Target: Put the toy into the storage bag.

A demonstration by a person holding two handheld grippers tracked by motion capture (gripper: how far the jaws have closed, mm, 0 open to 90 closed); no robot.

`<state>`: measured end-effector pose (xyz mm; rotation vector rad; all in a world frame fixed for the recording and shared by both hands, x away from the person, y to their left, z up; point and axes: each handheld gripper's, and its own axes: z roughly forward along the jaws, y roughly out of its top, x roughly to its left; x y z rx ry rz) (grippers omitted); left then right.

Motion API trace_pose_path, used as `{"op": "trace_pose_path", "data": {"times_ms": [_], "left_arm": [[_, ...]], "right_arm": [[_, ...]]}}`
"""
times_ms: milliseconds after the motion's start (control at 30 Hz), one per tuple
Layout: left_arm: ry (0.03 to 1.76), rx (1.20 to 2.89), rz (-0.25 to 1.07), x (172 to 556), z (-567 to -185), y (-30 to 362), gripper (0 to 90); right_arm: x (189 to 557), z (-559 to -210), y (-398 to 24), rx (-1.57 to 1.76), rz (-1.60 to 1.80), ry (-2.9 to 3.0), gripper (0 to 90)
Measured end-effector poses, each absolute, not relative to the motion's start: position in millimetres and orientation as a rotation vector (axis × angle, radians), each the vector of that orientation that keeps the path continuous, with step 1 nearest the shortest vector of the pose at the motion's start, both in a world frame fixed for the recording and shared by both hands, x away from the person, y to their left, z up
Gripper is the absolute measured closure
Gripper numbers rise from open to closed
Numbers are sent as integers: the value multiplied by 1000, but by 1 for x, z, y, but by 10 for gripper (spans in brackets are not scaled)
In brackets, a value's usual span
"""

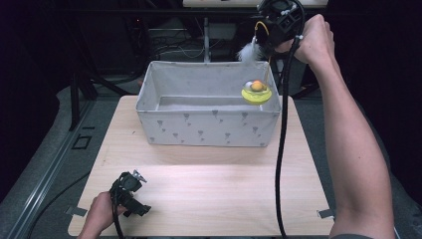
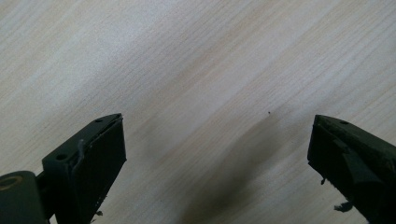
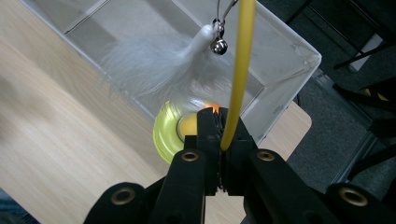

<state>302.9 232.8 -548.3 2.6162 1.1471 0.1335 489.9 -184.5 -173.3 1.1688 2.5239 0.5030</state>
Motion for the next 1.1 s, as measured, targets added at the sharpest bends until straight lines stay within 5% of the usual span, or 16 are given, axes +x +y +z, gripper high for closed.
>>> {"op": "trace_pose_path", "data": {"times_ms": [1100], "left_arm": [[1135,2628,125,304,-548,231,44]], "right_arm": [[530,-251,-195,1258,532,2558,883]]}}
